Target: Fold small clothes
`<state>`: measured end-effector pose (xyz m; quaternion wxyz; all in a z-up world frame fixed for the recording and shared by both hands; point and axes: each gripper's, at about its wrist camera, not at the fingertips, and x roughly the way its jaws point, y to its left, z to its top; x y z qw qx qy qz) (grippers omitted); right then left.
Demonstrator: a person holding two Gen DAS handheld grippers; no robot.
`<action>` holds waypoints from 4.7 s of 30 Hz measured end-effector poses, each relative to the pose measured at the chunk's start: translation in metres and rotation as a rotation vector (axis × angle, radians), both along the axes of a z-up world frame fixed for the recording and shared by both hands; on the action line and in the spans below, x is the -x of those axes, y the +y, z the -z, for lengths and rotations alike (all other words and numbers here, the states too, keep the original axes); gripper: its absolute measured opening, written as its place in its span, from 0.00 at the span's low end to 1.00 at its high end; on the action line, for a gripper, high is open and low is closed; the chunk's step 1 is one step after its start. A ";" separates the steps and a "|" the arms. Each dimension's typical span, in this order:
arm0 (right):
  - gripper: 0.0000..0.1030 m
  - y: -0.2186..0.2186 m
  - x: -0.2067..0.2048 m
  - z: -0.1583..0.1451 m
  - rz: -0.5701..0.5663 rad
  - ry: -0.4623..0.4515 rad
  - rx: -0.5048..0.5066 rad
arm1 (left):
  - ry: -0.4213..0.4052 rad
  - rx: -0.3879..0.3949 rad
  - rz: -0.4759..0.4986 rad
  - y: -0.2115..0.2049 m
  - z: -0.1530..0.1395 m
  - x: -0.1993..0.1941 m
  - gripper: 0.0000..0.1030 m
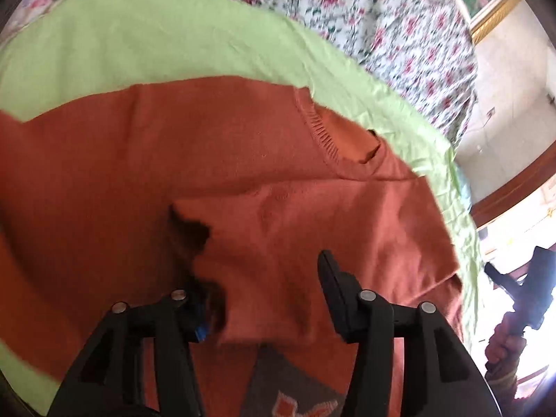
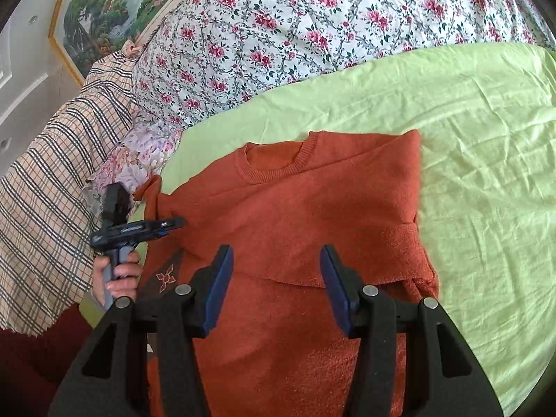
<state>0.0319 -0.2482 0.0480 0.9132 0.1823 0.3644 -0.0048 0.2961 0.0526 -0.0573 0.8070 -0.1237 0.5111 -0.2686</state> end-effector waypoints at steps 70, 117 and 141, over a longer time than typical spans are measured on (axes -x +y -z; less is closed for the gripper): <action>0.42 0.039 -0.037 0.064 -0.042 0.252 -0.037 | -0.103 -0.074 -0.697 0.266 -0.040 -0.104 0.04; 0.42 0.121 -0.106 0.035 -0.223 0.145 0.204 | -0.204 -0.246 -0.293 0.058 -0.005 0.115 0.45; 0.36 -0.002 -0.049 0.069 0.242 0.191 -0.073 | -0.172 -0.120 -0.219 0.068 -0.005 0.119 0.55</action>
